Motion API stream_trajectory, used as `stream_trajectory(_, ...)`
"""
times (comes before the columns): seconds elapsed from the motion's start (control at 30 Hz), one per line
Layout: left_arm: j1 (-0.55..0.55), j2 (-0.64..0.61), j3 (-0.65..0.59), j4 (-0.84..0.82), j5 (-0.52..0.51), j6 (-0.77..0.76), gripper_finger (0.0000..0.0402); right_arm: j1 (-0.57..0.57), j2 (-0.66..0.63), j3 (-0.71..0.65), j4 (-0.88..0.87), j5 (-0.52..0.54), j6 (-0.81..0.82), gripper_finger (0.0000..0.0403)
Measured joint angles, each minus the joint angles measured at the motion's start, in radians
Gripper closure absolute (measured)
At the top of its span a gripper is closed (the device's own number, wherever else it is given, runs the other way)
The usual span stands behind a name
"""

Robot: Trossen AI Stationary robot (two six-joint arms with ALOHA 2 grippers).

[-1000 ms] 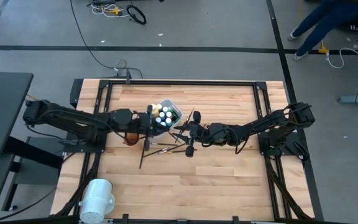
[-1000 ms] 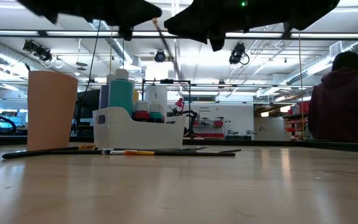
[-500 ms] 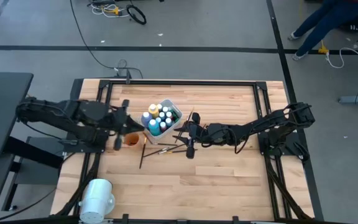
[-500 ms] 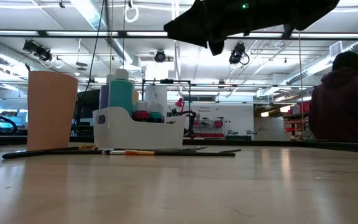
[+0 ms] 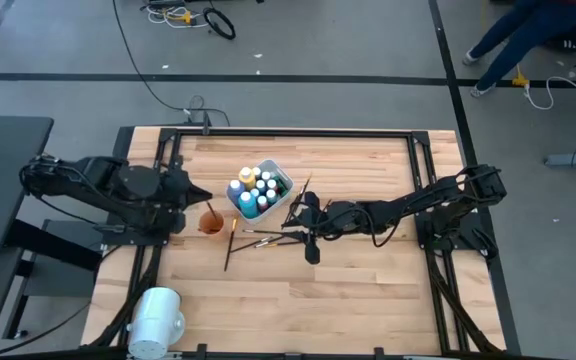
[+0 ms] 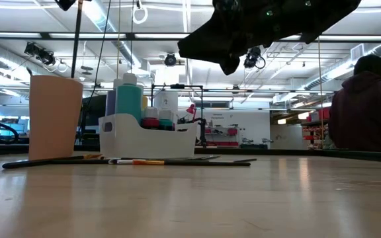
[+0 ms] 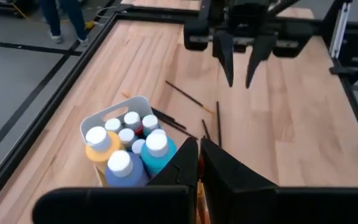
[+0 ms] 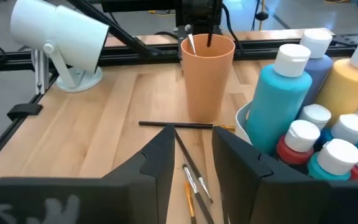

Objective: Pick & Place Paint Supplies
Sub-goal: Put the black gold paintbrush into the orange cup

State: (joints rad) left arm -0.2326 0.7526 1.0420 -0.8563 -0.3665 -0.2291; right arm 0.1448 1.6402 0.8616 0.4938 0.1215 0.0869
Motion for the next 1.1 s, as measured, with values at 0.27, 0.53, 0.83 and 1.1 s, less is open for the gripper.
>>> stream_trajectory(0.27, 0.0, 0.018, -0.085, -0.041, -0.066, -0.088, 0.0388, 0.0, 0.0, 0.0, -0.001, 0.0, -0.018, 0.0293)
stream_trajectory(0.53, 0.001, 0.041, -0.302, 0.115, -0.108, -0.198, 0.0377, 0.0, 0.0, 0.0, -0.002, 0.001, -0.018, 0.0294)
stream_trajectory(0.83, 0.0, 0.048, -0.328, 0.117, -0.112, -0.258, 0.0347, 0.0, 0.0, 0.0, -0.01, 0.002, -0.018, 0.0294)
stream_trajectory(1.1, 0.0, 0.048, -0.328, 0.238, -0.115, -0.235, 0.0355, 0.0, 0.0, 0.0, -0.015, 0.002, -0.018, 0.0294)
